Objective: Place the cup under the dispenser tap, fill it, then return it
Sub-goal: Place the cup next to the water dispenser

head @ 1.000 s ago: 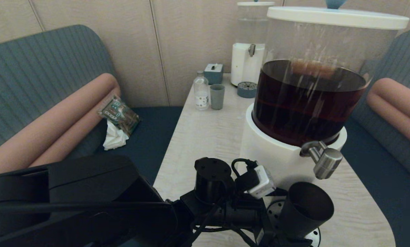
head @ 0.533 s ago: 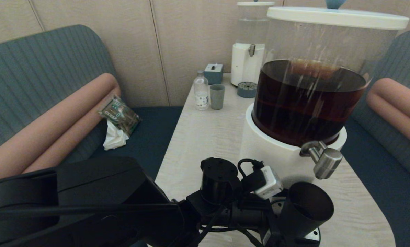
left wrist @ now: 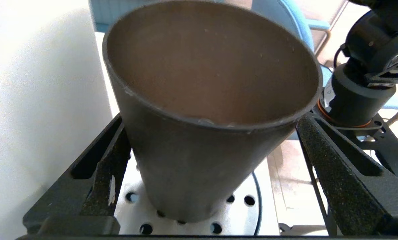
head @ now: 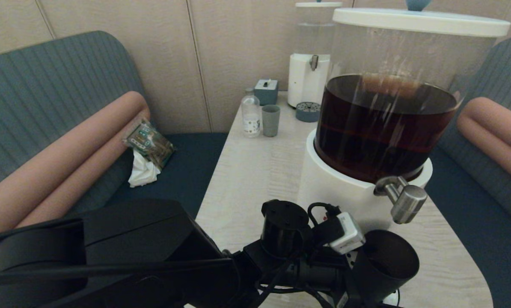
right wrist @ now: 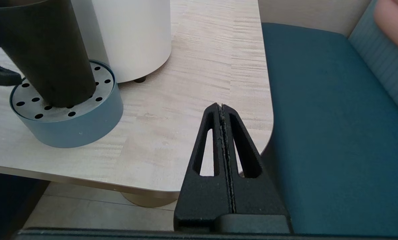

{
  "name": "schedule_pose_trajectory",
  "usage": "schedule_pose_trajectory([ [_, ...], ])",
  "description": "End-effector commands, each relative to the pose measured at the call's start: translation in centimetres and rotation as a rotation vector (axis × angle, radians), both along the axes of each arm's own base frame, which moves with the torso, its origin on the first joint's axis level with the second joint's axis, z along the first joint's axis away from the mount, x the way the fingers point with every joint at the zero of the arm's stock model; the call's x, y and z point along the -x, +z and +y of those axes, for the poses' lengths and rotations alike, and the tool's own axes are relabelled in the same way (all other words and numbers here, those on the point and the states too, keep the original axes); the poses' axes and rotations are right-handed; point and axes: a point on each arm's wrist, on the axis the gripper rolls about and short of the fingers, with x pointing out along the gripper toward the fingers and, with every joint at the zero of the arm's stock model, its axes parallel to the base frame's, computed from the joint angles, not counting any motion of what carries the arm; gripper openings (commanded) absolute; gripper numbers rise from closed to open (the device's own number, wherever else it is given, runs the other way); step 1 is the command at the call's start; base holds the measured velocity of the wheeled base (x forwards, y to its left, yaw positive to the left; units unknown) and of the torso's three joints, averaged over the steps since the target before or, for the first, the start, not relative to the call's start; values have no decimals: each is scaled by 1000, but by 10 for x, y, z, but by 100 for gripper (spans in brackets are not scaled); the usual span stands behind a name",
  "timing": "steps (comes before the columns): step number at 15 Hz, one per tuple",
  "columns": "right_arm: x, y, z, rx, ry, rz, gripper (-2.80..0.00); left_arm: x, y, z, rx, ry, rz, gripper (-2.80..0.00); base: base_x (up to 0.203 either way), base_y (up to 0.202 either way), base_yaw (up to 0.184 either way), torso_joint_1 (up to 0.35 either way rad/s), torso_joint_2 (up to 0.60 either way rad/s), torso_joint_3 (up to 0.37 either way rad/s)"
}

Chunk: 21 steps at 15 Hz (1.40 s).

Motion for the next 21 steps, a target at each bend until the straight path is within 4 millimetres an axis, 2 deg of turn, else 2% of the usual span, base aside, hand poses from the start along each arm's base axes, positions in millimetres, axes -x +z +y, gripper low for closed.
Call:
schedule_pose_trajectory([
  [1,0,-2,0,0,-1,2,-280,0,0,-3,8,-8,-6,0,0,0,0,0,0,0],
  [6,0,-2,0,0,1,2,-280,0,-1,-6,7,15,-13,0,0,0,0,0,0,0],
  [7,0,-2,0,0,1,2,-280,0,-1,-6,6,15,-12,-280,0,0,0,0,0,0],
  [16,0,-2,0,0,-1,2,-280,5,2,0,-3,8,1,-280,0,0,0,0,0,0],
  [21,0,-2,0,0,1,2,-280,17,20,14,12,18,-1,-280,0,0,0,0,0,0],
])
